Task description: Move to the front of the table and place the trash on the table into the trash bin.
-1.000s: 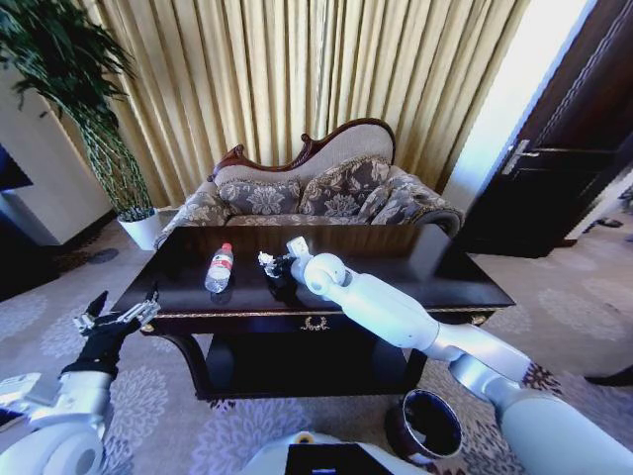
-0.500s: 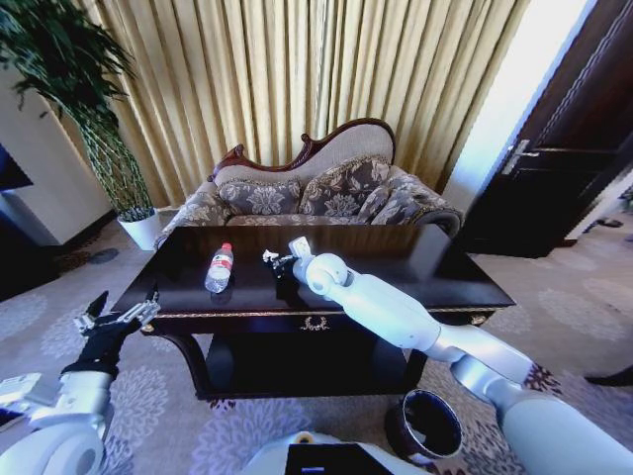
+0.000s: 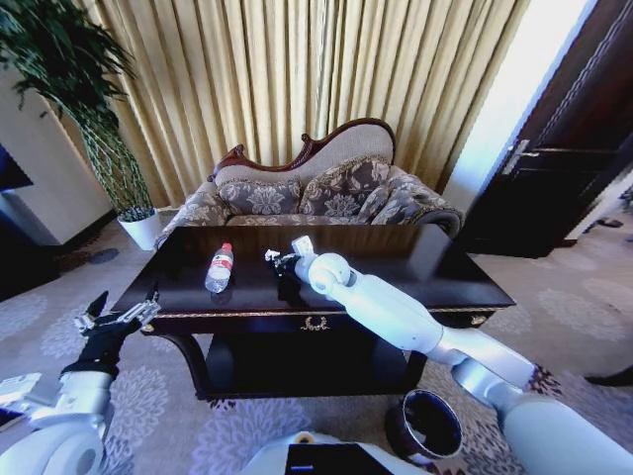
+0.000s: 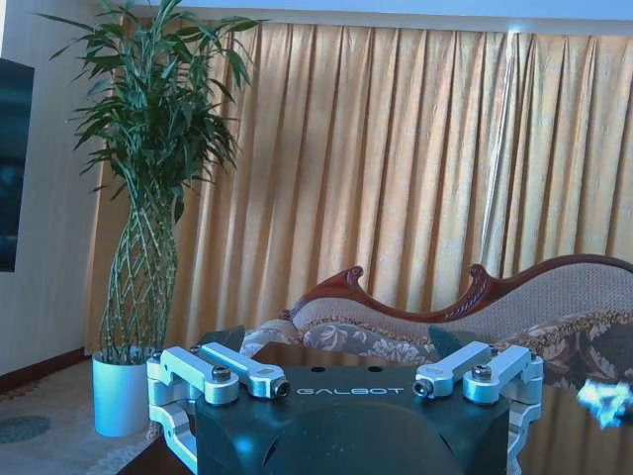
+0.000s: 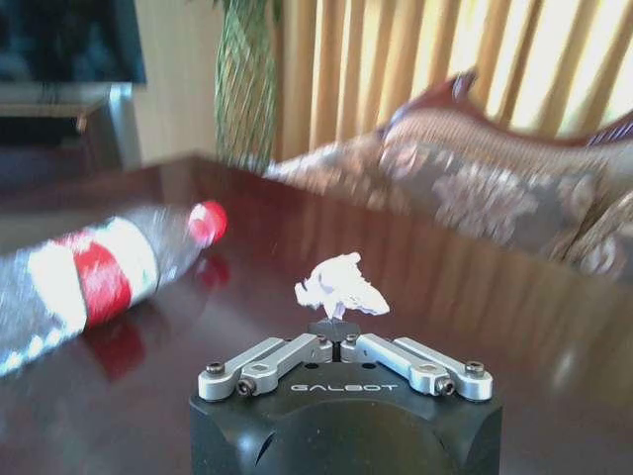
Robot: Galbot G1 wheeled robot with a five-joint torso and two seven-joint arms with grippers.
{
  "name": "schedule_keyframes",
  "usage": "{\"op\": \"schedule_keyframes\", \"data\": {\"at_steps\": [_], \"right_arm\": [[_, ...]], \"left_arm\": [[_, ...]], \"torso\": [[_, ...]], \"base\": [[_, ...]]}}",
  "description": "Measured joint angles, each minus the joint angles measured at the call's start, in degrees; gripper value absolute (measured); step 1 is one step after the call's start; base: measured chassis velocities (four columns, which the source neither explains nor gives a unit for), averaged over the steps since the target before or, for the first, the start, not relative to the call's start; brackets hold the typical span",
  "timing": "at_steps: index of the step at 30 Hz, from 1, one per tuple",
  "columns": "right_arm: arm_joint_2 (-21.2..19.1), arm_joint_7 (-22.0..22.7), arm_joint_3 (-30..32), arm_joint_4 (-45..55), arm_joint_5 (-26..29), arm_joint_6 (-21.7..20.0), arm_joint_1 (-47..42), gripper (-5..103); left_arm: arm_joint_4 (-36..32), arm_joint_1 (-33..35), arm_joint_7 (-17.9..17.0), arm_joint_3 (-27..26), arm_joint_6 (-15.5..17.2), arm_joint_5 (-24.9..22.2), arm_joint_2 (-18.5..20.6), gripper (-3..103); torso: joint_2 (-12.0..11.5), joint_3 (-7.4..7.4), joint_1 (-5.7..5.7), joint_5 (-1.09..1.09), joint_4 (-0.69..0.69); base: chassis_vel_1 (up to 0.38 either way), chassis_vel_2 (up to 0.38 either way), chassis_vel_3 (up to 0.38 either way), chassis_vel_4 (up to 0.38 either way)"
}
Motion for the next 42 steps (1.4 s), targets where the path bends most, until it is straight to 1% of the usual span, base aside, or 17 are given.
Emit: {"op": "schedule_keyframes", "data": {"at_steps": [5,9,11,12,14,15,17,18,20,21,23,24,27,30,31,37,42], "right_arm": [[-3.33,-0.46,4.12,3.21,-4.82,3.74,-2.72,0],[-5.87,-0.45,8.62,5.22,-7.8,4.52,-5.77,0],[-9.09,-0.44,13.92,7.27,-11.38,5.11,-10.15,0],[-9.09,-0.44,13.92,7.27,-11.38,5.11,-10.15,0],[-12.22,-0.54,19.59,9.43,-12.89,5.2,-15.27,0],[-12.22,-0.54,19.59,9.43,-12.89,5.2,-15.27,0],[-14.46,-1.53,24.84,10.92,-14.51,5.58,-21.2,0],[-14.46,-1.53,24.84,10.92,-14.51,5.58,-21.2,0],[-16.86,-2.6,31.2,13.19,-15.94,6.62,-27.94,0],[-16.86,-2.6,31.2,13.19,-15.94,6.62,-27.94,0],[-18.86,-2.81,37.12,15.67,-18.69,8.55,-34.4,0],[-18.86,-2.81,37.12,15.67,-18.69,8.55,-34.4,0],[-19.68,-2.64,43.2,19.02,-20.22,9.44,-41.06,0],[-18.89,-2.37,48.01,20.94,-20.46,9.59,-45.94,0],[-18.89,-2.37,48.01,20.94,-20.46,9.59,-45.94,0],[-15.42,-6.07,58.93,25.3,-19.85,14.38,-57.44,0],[-13.11,-6.51,63.22,28.26,-19.49,15.72,-62.87,0]], "left_arm": [[0.0,-0.32,-0.05,0.02,0.0,-0.1,-0.01,100],[0.0,-0.42,-0.06,-0.28,-0.34,-0.62,0.02,100],[0.0,-0.39,0.1,-0.83,-0.73,-1.11,0.19,100],[0.0,-0.39,0.1,-0.83,-0.73,-1.11,0.19,100],[0.0,-0.35,0.26,-1.09,-1.06,-1.34,0.37,100],[0.0,-0.35,0.26,-1.09,-1.06,-1.34,0.37,100],[0.0,-0.37,0.37,-1.14,-1.24,-1.41,0.48,100],[0.0,-0.37,0.37,-1.14,-1.24,-1.41,0.48,100],[0.0,-0.46,0.62,-1.15,-1.49,-1.42,0.66,100],[0.0,-0.46,0.62,-1.15,-1.49,-1.42,0.66,100],[0.01,-0.64,0.77,-1.08,-1.93,-1.36,0.93,100],[0.01,-0.64,0.77,-1.08,-1.93,-1.36,0.93,100],[0.42,-0.7,1.13,-1.27,-2.25,-1.3,1.19,100],[0.79,-0.64,1.38,-1.82,-2.6,-1.41,1.51,100],[0.79,-0.64,1.38,-1.82,-2.6,-1.41,1.51,100],[1.0,-1.05,1.82,-2.22,-2.94,-2.23,2.83,100],[0.74,-0.76,2.21,-1.63,-2.94,-2.13,3.45,100]], "torso": [[0.0,0.0,0.0,0.0,0.0],[0.0,0.0,0.0,0.01,-0.01],[0.0,0.0,0.0,0.02,-0.02],[0.0,0.0,0.0,0.02,-0.02],[0.0,0.0,0.0,0.01,0.0],[0.0,0.0,0.0,0.01,0.0],[0.0,0.0,0.0,0.02,-0.01],[0.0,0.0,0.0,0.02,-0.01],[0.0,0.0,0.0,0.02,-0.02],[0.0,0.0,0.0,0.02,-0.02],[0.0,0.0,0.0,0.01,-0.01],[0.0,0.0,0.0,0.01,-0.01],[0.0,-0.01,0.0,0.0,-0.01],[0.0,-0.01,0.0,0.0,0.02],[0.0,-0.01,0.0,0.0,0.02],[0.0,-0.01,-0.01,0.0,-0.01],[0.0,0.0,0.0,-0.01,-0.01]], "base": [[0.0,0.0,0.0,0.0],[0.0,0.0,0.0,0.0],[0.0,0.0,0.0,0.0],[0.0,0.0,0.0,0.0],[0.0,0.0,0.0,0.0],[0.0,0.0,0.0,0.0],[0.0,0.0,0.0,0.0],[0.0,0.0,0.0,0.0],[0.0,0.0,0.0,0.0],[0.0,0.0,0.0,0.0],[0.0,0.0,0.0,0.0],[0.0,0.0,0.0,0.0],[0.0,0.0,0.0,0.0],[0.0,0.0,0.0,0.0],[0.0,0.0,0.0,0.0],[0.0,0.0,0.0,0.0],[0.0,0.0,0.0,0.0]]}}
